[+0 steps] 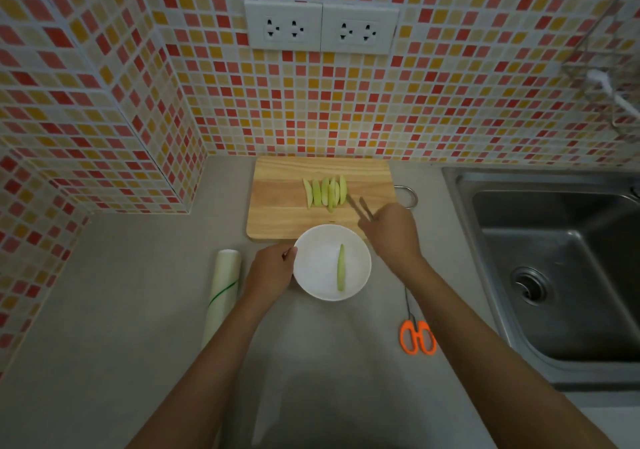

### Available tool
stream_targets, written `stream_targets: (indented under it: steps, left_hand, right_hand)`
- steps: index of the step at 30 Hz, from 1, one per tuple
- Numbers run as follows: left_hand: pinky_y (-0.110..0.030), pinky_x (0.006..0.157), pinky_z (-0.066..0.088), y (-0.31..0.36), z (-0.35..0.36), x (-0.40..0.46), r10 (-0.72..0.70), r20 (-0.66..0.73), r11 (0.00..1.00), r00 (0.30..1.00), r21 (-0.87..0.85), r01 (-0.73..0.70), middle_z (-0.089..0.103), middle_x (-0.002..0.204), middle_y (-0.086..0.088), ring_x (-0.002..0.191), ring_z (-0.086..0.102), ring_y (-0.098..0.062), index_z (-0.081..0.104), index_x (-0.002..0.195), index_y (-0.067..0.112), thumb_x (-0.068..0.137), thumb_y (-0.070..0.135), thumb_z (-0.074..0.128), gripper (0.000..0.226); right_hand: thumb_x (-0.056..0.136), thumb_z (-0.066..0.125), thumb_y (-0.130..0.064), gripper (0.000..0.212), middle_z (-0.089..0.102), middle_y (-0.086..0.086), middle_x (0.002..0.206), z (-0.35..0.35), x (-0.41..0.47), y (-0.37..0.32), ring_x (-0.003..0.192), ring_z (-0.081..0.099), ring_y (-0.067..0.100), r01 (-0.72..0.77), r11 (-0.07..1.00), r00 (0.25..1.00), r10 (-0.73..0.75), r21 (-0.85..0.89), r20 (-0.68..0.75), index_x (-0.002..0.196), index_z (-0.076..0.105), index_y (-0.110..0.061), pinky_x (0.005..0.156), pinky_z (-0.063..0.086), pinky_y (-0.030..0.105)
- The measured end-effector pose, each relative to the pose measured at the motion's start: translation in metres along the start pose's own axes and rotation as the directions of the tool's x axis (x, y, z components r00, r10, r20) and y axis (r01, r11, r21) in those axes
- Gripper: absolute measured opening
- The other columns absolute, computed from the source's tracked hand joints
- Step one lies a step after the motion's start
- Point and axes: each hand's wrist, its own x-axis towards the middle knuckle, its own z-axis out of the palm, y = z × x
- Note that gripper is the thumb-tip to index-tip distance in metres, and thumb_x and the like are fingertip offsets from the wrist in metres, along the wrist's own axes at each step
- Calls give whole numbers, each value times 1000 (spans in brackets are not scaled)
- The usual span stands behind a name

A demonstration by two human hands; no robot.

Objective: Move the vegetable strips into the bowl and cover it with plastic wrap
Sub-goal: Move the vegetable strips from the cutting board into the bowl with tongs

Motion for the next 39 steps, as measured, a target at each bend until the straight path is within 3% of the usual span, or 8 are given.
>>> stream_targets:
  steps: [5,8,11,17,20,26,33,39]
  left_hand:
    - [-26,70,37,1,0,2,5,1,1000,1000,-7,-5,72,99,-7,84,58,-17,71,106,14,96,22,45,29]
    - [-25,69,36,0,0,2,10,1,1000,1000,0,-10,72,99,-7,83,57,-15,71,105,14,96,22,45,29]
    - [-26,69,37,-1,0,3,9,3,1000,1000,-7,-9,72,99,-8,84,59,-18,72,104,13,96,23,45,30]
    - [-26,71,39,0,0,3,-7,6,1000,1000,-17,7,72,101,-8,89,63,-21,71,106,13,97,23,45,30]
    - [-25,70,38,1,0,3,-9,10,1000,1000,-24,10,72,99,-7,84,59,-17,71,106,14,96,23,45,30]
    - [-25,70,37,2,-3,1,-9,18,999,1000,-33,9,71,97,-6,79,57,-16,71,108,16,97,24,45,29]
    - [-26,67,33,4,-4,1,-33,13,999,999,14,32,69,91,-5,79,55,-16,71,94,13,97,24,45,28]
    - [-28,69,39,5,-2,2,-36,22,999,999,24,36,71,93,-7,81,60,-20,72,99,14,97,26,44,30]
  right_hand:
    - [82,64,-17,20,58,8,73,28,50,-16,73,58,27,-28,996,999,29,-83,15,67,54,-8,57,37,30]
    - [82,61,-15,25,66,12,80,40,60,-18,76,63,30,-22,994,1000,23,-110,10,59,51,-11,56,37,29]
    - [81,61,-9,6,69,16,90,45,65,-16,84,65,32,-41,989,999,37,-139,-33,79,63,-3,57,37,29]
    - [83,53,-1,18,67,15,103,54,65,-11,95,64,33,-8,962,1000,13,-275,14,97,65,-3,65,41,30]
    - [82,55,-2,9,65,14,84,46,60,-9,85,64,33,-6,986,1000,9,-168,20,75,60,-3,58,38,28]
    - [76,62,-10,41,30,1,41,7,-11,2,42,33,17,21,988,1000,-23,151,11,44,36,-11,46,23,25]
    - [76,60,-14,42,31,-2,42,11,-99,36,49,36,16,36,999,982,-37,12,188,43,35,-17,52,30,28]
    - [77,64,-23,41,34,-2,41,2,-76,22,48,43,20,64,996,993,-58,-59,101,44,41,-15,44,26,28]
